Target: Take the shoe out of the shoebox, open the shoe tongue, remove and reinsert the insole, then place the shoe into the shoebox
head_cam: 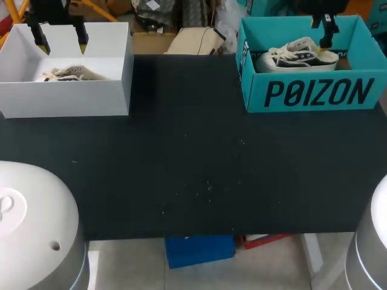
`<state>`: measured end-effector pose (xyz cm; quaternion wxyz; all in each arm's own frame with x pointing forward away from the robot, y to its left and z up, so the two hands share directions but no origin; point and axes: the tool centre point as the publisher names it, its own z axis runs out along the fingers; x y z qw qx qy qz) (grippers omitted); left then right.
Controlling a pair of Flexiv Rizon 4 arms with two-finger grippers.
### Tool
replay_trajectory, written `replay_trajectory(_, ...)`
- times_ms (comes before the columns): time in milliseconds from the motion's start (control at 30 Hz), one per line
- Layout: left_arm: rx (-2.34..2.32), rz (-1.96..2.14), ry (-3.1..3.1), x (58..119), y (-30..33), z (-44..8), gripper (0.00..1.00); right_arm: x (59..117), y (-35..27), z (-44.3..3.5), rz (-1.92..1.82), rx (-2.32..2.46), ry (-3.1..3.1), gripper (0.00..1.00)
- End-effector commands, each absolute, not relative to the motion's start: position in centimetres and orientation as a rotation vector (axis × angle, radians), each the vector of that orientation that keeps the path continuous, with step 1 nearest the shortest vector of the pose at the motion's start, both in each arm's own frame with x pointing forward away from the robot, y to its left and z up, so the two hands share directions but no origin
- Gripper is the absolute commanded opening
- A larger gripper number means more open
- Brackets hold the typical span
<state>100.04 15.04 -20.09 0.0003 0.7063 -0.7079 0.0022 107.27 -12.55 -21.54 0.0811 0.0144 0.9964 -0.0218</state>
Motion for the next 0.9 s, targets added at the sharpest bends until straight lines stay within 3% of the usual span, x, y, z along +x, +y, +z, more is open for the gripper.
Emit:
replay_trajectory(33,2.219,0.004,-2.223,100.0,15.0,-20.1,1.00,109.6,-11.7,-22.6,-0.071,0.034,2.981,1.00)
replay_trajectory(267,2.219,0.004,-2.223,100.0,15.0,-20.1,1.00,112.2,-11.3,-24.5,-0.076,0.027,2.968,1.00)
replay_trajectory(300,2.219,0.004,-2.223,100.0,15.0,-20.1,1.00,112.6,-11.3,-25.0,-0.087,0.036,2.968,0.71)
replay_trajectory(333,2.219,0.004,-2.223,100.0,15.0,-20.1,1.00,112.7,-11.4,-25.3,-0.088,0.036,2.970,0.65)
replay_trajectory(367,2.219,0.004,-2.223,100.0,15.0,-20.1,1.00,113.0,-11.4,-25.6,-0.089,0.036,2.973,0.78)
replay_trajectory(400,2.219,0.004,-2.223,100.0,15.0,-20.1,1.00,113.3,-11.5,-26.1,-0.092,0.037,2.977,0.85)
replay_trajectory(433,2.219,0.004,-2.223,100.0,15.0,-20.1,1.00,113.4,-11.5,-26.3,-0.093,0.037,2.981,0.81)
replay_trajectory(500,2.219,0.004,-2.223,100.0,15.0,-20.1,1.00,114.0,-11.7,-27.3,-0.095,0.048,2.990,0.63)
replay_trajectory(633,2.219,0.004,-2.223,100.0,15.0,-20.1,1.00,114.8,-12.2,-28.7,-0.098,0.056,3.002,0.62)
replay_trajectory(700,2.219,0.004,-2.223,100.0,15.0,-20.1,1.00,115.3,-12.7,-29.5,-0.103,0.071,3.007,0.47)
replay_trajectory(900,2.219,0.004,-2.223,100.0,15.0,-20.1,1.00,116.9,-13.8,-31.3,-0.106,0.095,3.017,0.48)
